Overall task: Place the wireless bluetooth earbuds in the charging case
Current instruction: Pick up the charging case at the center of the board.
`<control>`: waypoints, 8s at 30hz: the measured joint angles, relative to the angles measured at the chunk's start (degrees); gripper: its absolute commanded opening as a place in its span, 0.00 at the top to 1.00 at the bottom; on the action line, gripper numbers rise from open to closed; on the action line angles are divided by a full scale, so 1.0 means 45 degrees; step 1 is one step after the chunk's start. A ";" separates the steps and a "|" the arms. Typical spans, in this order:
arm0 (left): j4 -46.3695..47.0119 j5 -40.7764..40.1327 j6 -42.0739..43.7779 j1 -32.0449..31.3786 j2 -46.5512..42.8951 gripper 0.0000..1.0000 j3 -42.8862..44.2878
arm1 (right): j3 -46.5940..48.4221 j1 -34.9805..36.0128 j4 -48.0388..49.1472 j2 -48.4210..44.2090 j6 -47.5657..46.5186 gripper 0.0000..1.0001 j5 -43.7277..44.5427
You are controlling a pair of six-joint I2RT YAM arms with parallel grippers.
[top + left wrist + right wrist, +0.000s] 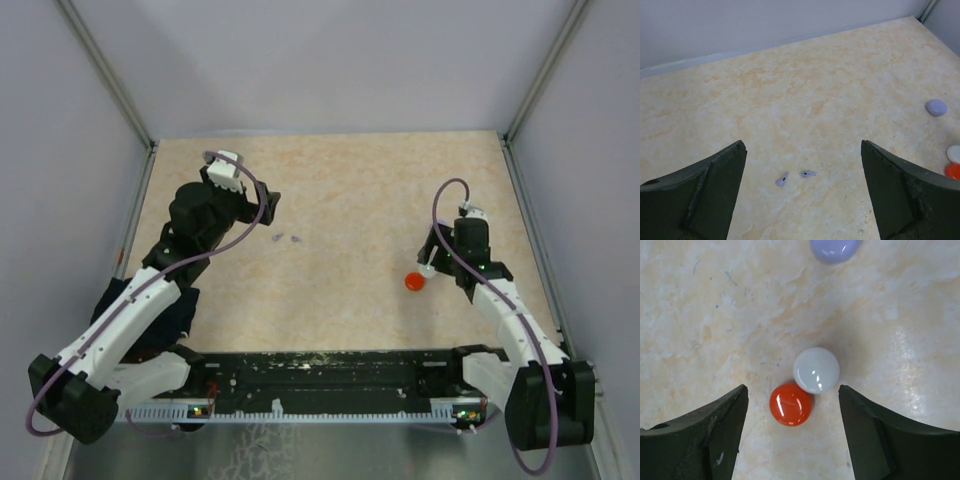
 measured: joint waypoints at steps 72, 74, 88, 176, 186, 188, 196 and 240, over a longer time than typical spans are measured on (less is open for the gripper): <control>-0.0384 0.6266 -0.1001 0.0257 0.2278 0.06 0.0476 | 0.3211 0.4299 0.3852 0.3415 -0.7305 0.68 -0.1768; -0.0389 0.6853 -0.1083 0.0257 0.2472 0.06 0.0568 | 0.3211 0.4643 0.3934 0.3036 -0.7883 0.69 -0.2361; -0.0374 1.0161 -0.2035 0.0257 0.3614 0.28 0.0908 | 0.3405 0.6776 0.3186 0.2618 -1.2692 0.71 -0.4804; 1.3163 0.6562 -0.6572 -0.3118 -0.0257 1.00 -0.5848 | -0.2623 0.7975 2.2144 0.2200 0.1049 0.54 -0.6139; 1.4212 0.6489 -0.6615 -0.3623 -0.0087 1.00 -0.5940 | -0.2623 0.7936 2.4363 0.3580 0.2545 0.64 -0.6883; 1.4314 0.6479 -0.6615 -0.3682 -0.0010 1.00 -0.5989 | -0.2623 0.7922 2.4485 0.3706 0.2754 0.65 -0.6955; 1.4678 0.6343 -0.6562 -0.3779 0.0039 1.00 -0.6358 | -0.2623 0.7912 2.4577 0.3764 0.3143 0.65 -0.7004; 0.0539 0.9549 0.0695 -0.3167 -0.0238 0.38 -0.0262 | -0.0010 0.7164 1.3401 0.1467 -0.2297 1.00 -1.1404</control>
